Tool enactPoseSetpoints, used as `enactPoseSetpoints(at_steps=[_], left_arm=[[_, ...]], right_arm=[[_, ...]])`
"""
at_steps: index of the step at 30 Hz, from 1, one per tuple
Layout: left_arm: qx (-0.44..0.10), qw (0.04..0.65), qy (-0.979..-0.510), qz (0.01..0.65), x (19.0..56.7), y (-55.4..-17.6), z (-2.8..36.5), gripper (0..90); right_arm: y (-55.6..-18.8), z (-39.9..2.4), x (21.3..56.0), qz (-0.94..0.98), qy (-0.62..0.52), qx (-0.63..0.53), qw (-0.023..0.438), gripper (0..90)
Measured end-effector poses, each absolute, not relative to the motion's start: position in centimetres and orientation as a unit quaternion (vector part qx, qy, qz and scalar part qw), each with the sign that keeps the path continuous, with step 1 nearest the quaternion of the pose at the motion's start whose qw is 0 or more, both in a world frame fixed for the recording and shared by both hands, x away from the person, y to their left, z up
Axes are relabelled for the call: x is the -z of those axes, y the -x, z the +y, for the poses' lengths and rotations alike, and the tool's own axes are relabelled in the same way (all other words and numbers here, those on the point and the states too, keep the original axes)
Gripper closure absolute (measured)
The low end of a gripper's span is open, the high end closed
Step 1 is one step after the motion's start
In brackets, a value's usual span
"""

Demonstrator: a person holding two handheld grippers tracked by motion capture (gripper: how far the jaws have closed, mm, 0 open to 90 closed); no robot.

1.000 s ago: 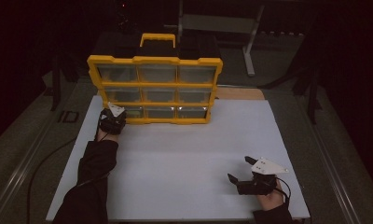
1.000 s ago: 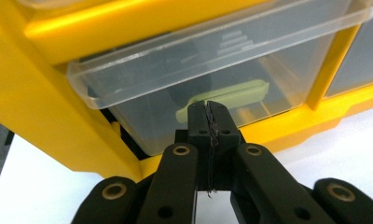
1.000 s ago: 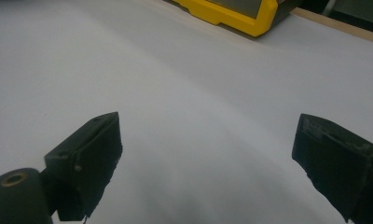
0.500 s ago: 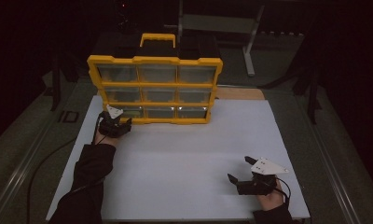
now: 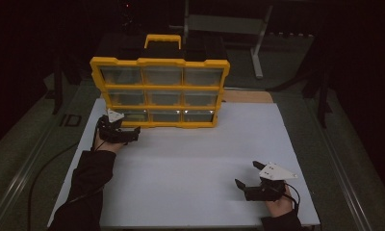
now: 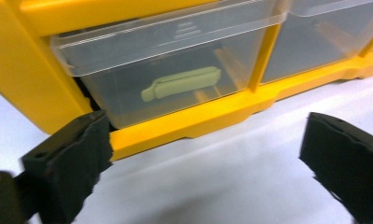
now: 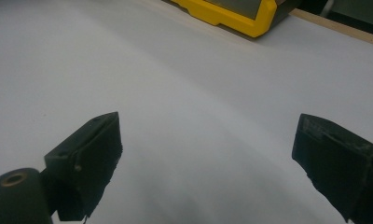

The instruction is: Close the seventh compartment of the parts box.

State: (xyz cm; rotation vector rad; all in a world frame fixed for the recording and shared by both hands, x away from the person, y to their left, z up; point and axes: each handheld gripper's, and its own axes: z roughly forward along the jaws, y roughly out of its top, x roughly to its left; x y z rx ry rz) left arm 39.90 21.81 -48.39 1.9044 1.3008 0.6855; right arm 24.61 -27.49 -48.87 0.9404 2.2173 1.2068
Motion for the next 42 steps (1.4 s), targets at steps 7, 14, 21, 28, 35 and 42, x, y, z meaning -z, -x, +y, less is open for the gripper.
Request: enactPoseSetpoints(at_steps=[7,14,21,28,35,42], left_arm=[[-0.267,0.370,-0.738,0.498,48.0,-39.5,21.8,0.8],[-0.268,0.382,-0.737,0.489,47.5,-39.0,21.9,0.8],[-0.264,0.394,-0.738,0.480,46.8,-38.4,21.9,1.0],[-0.256,0.405,-0.741,0.471,46.4,-38.0,21.8,1.2],[-0.249,0.419,-0.742,0.460,45.7,-37.5,21.9,1.7],[-0.245,0.426,-0.745,0.452,44.9,-36.9,21.8,1.7]], right_arm=[[-24.6,-27.5,48.8,0.802,-0.340,-0.437,0.224,8.3],[-24.6,-27.5,48.8,0.802,-0.340,-0.437,0.224,8.3],[-24.6,-27.5,48.8,0.802,-0.340,-0.437,0.224,8.3],[-24.6,-27.6,48.8,0.802,-0.339,-0.437,0.225,8.3],[-24.6,-27.6,48.8,0.802,-0.340,-0.437,0.224,8.3],[-24.7,-27.6,48.9,0.802,-0.341,-0.436,0.224,8.3]])
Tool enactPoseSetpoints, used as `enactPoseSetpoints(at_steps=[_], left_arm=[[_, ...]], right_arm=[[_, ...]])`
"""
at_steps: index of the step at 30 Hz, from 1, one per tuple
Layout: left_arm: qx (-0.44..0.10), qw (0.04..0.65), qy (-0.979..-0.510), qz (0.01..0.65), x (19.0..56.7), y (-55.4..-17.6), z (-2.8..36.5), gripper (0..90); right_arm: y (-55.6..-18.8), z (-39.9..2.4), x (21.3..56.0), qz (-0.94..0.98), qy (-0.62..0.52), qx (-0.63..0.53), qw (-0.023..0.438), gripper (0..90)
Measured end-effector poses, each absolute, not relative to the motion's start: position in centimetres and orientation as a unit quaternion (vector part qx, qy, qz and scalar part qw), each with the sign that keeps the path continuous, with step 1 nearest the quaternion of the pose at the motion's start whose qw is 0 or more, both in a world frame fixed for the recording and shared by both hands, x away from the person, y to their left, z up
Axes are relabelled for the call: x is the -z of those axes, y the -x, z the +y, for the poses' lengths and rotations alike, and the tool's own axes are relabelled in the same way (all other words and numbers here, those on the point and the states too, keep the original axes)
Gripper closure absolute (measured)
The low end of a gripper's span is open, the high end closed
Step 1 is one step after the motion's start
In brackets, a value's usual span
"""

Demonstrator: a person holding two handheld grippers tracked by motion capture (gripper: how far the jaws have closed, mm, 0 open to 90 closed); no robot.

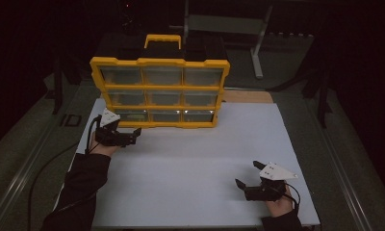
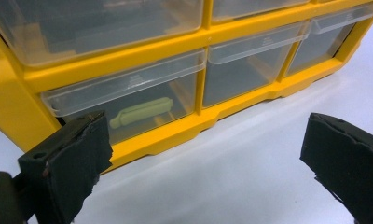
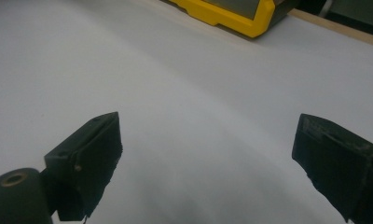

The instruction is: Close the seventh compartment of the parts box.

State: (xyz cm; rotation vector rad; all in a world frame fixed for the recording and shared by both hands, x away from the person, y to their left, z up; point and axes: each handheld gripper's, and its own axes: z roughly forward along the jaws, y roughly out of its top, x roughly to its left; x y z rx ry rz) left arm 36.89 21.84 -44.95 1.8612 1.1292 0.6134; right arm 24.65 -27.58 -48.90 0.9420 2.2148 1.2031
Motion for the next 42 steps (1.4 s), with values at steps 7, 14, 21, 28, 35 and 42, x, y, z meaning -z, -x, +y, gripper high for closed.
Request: enactPoseSetpoints(at_steps=[7,14,21,28,35,42], left_arm=[[-0.245,0.438,-0.742,0.443,43.8,-35.9,21.8,1.8],[-0.250,0.443,-0.742,0.436,42.9,-34.5,22.1,1.8],[-0.252,0.451,-0.742,0.427,42.4,-33.2,22.1,1.8],[-0.252,0.457,-0.741,0.422,42.1,-31.7,22.4,1.8],[-0.257,0.463,-0.740,0.414,41.6,-30.1,22.7,1.8],[-0.258,0.468,-0.740,0.408,41.9,-28.3,22.6,1.8]], right_arm=[[-24.6,-27.5,48.8,0.802,-0.341,-0.436,0.226,8.3],[-24.6,-27.5,48.8,0.803,-0.340,-0.435,0.225,8.3],[-24.5,-27.5,48.7,0.801,-0.340,-0.438,0.227,8.3],[-24.5,-27.6,48.6,0.800,-0.339,-0.438,0.229,8.3],[-24.5,-27.5,48.6,0.801,-0.338,-0.438,0.229,8.3],[-24.5,-27.5,48.6,0.801,-0.338,-0.437,0.229,8.3]])
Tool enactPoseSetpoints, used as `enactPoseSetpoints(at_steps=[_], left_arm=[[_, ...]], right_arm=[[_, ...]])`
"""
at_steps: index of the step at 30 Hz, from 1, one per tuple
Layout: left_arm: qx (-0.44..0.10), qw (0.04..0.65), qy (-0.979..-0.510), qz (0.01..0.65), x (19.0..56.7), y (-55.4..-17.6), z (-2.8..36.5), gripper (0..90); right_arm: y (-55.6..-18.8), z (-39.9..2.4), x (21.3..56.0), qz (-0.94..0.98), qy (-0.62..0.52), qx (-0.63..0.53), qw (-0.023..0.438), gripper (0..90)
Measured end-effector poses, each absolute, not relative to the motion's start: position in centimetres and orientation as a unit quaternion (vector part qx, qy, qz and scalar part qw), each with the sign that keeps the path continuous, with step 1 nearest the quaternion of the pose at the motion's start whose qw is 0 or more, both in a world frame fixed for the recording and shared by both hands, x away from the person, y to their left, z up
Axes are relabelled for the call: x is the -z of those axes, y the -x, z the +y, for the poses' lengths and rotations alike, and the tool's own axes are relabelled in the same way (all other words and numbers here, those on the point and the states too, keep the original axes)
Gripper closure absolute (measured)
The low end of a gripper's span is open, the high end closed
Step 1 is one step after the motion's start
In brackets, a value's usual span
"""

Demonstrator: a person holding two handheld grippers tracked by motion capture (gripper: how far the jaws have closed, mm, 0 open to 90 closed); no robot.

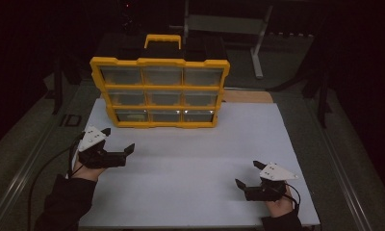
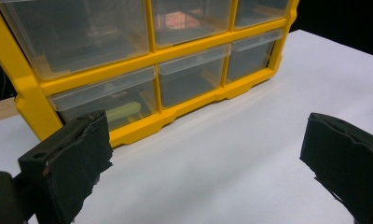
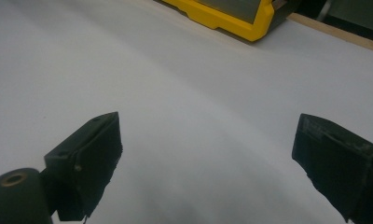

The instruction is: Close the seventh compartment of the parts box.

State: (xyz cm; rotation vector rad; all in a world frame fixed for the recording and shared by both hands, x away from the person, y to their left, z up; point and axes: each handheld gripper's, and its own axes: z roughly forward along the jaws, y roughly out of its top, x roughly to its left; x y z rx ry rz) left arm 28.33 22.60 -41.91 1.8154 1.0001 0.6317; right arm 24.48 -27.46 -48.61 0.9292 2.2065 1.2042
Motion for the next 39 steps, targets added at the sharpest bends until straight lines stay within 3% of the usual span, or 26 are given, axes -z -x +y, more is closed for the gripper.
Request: enactPoseSetpoints(at_steps=[20,39], left_arm=[[-0.270,0.475,-0.731,0.409,44.6,-24.1,22.7,1.8],[-0.263,0.462,-0.740,0.412,48.9,-23.1,21.6,1.8]], right_arm=[[-24.4,-27.4,48.6,0.802,-0.336,-0.438,0.229,8.3],[-24.5,-27.3,48.7,0.803,-0.333,-0.438,0.228,8.3]])
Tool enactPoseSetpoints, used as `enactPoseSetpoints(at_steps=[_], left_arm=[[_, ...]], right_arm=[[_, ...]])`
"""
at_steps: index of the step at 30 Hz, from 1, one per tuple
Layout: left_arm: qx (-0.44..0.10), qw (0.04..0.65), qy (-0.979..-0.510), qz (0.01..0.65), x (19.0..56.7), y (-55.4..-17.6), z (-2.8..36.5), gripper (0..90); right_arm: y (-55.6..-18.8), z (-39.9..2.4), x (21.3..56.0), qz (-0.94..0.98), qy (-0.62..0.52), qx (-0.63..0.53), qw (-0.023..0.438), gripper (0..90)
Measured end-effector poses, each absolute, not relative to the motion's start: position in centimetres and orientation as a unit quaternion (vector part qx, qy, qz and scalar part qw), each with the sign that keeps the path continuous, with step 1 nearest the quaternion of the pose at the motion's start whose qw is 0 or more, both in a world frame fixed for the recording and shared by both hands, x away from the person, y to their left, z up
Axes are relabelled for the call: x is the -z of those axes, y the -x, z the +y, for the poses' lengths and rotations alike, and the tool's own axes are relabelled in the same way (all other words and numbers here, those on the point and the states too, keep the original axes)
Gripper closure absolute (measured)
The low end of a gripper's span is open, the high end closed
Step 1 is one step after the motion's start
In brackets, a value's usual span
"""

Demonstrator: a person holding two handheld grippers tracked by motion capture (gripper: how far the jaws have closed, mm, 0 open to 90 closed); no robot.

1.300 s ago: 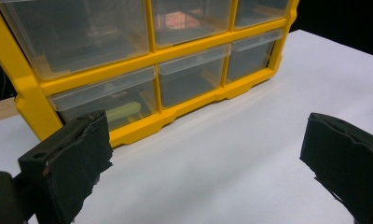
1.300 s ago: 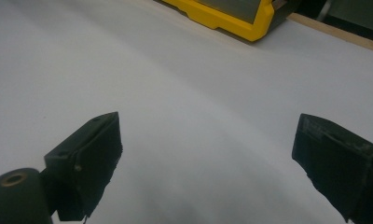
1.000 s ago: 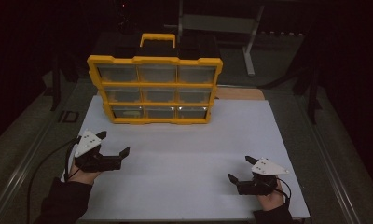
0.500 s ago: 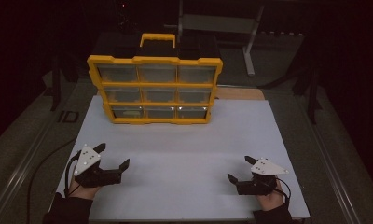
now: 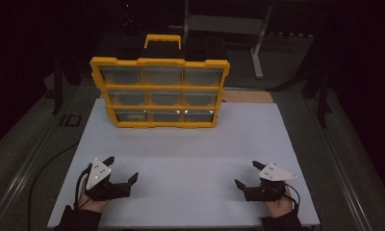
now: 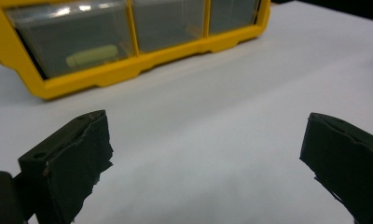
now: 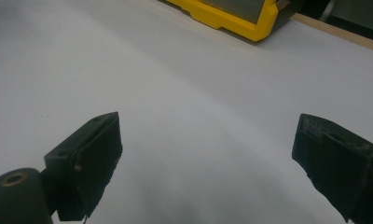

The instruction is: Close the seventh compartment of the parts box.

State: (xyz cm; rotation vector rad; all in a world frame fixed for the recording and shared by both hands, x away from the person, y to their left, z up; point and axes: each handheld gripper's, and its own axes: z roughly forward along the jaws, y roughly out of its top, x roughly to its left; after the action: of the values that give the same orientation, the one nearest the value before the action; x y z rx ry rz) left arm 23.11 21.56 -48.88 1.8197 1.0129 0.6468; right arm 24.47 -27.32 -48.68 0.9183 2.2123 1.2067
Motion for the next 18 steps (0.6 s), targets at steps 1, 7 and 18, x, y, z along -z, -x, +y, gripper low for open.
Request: enactPoseSetpoints(at_steps=[1,7,18], left_arm=[[-0.260,0.460,-0.742,0.412,49.2,-23.1,21.5,1.8],[-0.252,0.454,-0.750,0.409,50.1,-23.2,21.4,1.8],[-0.234,0.442,-0.766,0.404,51.6,-23.6,21.6,1.8]], right_arm=[[-24.5,-27.3,48.7,0.803,-0.333,-0.438,0.228,8.3],[-24.5,-27.3,48.7,0.804,-0.334,-0.438,0.226,8.4],[-24.5,-27.3,48.7,0.805,-0.333,-0.438,0.224,8.3]])
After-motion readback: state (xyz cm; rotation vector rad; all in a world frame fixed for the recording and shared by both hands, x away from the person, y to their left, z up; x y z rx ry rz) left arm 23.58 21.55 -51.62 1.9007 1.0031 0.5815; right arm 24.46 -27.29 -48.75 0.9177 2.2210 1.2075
